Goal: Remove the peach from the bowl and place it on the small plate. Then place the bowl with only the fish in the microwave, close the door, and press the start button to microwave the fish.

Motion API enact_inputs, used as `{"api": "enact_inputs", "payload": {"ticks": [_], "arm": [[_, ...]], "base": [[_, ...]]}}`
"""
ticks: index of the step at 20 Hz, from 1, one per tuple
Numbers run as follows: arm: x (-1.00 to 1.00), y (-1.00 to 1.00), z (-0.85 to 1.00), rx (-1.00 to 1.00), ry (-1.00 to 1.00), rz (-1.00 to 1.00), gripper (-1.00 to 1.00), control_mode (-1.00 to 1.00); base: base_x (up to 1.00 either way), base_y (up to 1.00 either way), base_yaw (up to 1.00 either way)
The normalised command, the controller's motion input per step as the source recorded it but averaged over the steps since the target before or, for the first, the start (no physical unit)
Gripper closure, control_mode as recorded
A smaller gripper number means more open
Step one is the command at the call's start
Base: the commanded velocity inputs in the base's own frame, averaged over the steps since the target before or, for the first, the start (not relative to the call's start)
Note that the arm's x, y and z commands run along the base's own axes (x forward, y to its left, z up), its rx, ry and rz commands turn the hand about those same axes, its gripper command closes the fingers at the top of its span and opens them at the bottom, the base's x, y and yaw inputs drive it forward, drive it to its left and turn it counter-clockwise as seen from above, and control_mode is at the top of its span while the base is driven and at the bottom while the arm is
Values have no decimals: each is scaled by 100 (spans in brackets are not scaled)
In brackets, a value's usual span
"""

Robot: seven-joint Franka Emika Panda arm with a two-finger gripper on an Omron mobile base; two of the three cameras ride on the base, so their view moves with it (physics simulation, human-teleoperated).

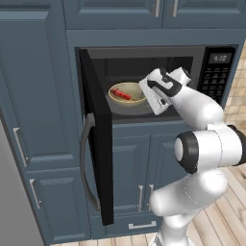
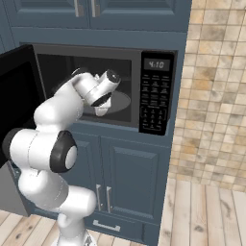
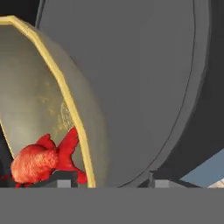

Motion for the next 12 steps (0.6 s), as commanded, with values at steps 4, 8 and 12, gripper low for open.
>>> {"api": "enact_inputs", "payload": {"ticks": [4, 8, 12], "arm": [[-86, 0, 14, 0, -39, 0, -100, -100], [-92, 0, 76, -1, -35, 0, -100, -100], [-88, 0, 65, -5, -18, 0, -100, -100]], "base": [[0, 0, 0], [0, 0, 0], [0, 0, 0]]}}
